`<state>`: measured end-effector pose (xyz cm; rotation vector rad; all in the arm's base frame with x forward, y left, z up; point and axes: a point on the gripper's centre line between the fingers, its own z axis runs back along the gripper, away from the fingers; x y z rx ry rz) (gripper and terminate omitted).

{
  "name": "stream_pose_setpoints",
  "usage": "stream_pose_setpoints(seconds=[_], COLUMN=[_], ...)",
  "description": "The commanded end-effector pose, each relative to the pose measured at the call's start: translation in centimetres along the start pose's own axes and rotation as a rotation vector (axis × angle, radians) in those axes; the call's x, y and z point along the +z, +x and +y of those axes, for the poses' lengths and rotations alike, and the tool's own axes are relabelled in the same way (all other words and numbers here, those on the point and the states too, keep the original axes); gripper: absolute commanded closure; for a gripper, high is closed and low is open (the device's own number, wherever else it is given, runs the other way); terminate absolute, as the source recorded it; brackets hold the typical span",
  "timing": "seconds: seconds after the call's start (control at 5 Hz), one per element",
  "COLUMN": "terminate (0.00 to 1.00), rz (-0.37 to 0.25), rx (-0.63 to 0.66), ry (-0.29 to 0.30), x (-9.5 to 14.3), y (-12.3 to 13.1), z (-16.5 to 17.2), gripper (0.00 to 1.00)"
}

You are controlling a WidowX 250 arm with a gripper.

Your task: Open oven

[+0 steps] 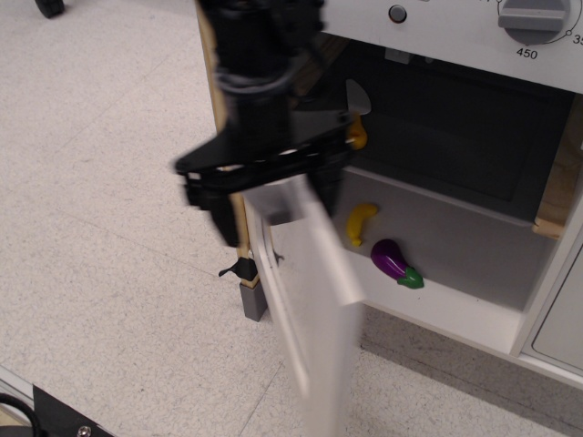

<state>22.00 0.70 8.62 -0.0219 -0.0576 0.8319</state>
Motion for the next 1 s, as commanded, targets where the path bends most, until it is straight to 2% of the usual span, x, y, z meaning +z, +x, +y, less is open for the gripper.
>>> stream_pose_setpoints(seconds=[0.0, 0.2, 0.4, 0.6, 0.8], terminate=[0.00, 0.00, 0.00, 0.00, 1.00], rz=[-0.131, -0.073, -0.076, -0.090, -0.128], rx=[-0.259, -0.409, -0.495, -0.524, -0.474], ry=[0.055, 0.065, 0.108, 0.093, 0.057], x=[1.2, 1.8, 3.1, 4.5, 6.0], y=[5.5, 6.4, 6.9, 7.4, 6.9], z=[5.2, 7.0, 7.4, 6.7, 4.4], gripper=[0.00, 0.00, 0.00, 0.00, 0.00])
